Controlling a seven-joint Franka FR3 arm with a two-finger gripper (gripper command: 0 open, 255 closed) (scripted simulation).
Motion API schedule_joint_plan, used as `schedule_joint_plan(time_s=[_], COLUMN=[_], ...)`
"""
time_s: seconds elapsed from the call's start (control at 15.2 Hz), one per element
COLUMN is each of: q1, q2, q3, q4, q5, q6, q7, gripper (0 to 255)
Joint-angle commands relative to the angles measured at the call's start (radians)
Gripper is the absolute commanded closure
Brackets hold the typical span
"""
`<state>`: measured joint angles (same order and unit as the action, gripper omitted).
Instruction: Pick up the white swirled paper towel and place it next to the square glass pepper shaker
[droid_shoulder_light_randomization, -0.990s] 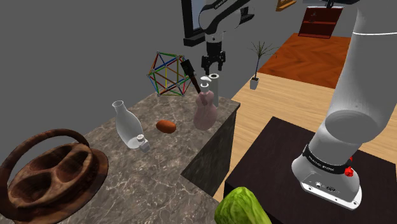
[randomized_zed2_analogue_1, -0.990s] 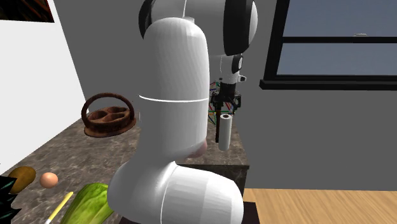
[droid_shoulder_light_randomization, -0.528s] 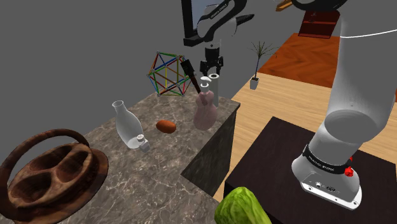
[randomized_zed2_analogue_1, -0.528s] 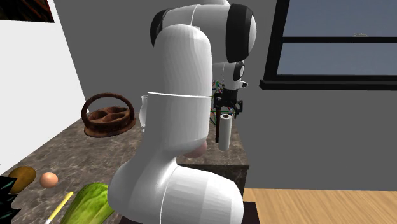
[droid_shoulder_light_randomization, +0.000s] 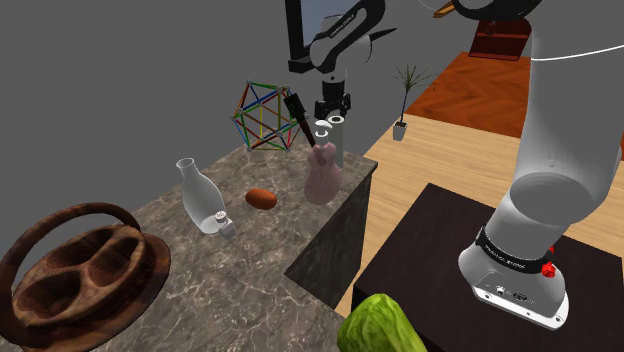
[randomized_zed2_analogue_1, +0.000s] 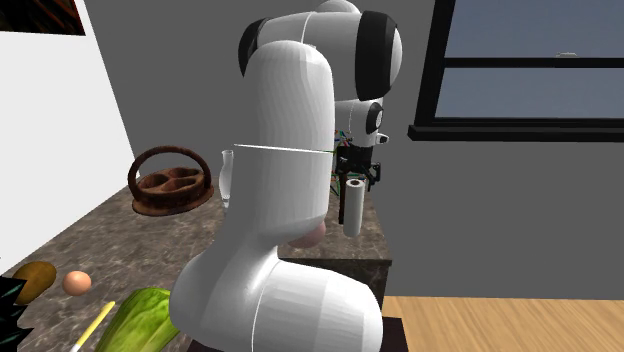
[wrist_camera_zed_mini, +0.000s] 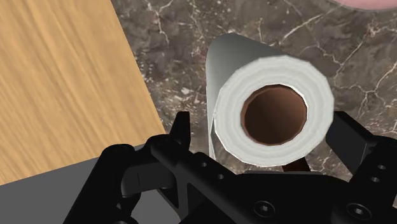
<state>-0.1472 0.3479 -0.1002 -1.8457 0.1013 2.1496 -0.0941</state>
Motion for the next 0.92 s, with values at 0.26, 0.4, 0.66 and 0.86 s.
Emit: schedule_joint_plan(time_s=[0.26, 0.4, 0.66, 0.86], q1=[0.000, 0.000, 0.000, 0.000], q2=[0.000, 0.001, 0.000, -0.013], q3=[0.000, 0.000, 0.000, -0.001], q4=[0.000, 0.001, 0.001, 0.010], q5=[0.000, 0.000, 0.000, -0.003], q6=[0.000, 0.000, 0.000, -0.022], q7=[0.000, 0.000, 0.000, 0.002], gripper=[255, 255, 255, 255])
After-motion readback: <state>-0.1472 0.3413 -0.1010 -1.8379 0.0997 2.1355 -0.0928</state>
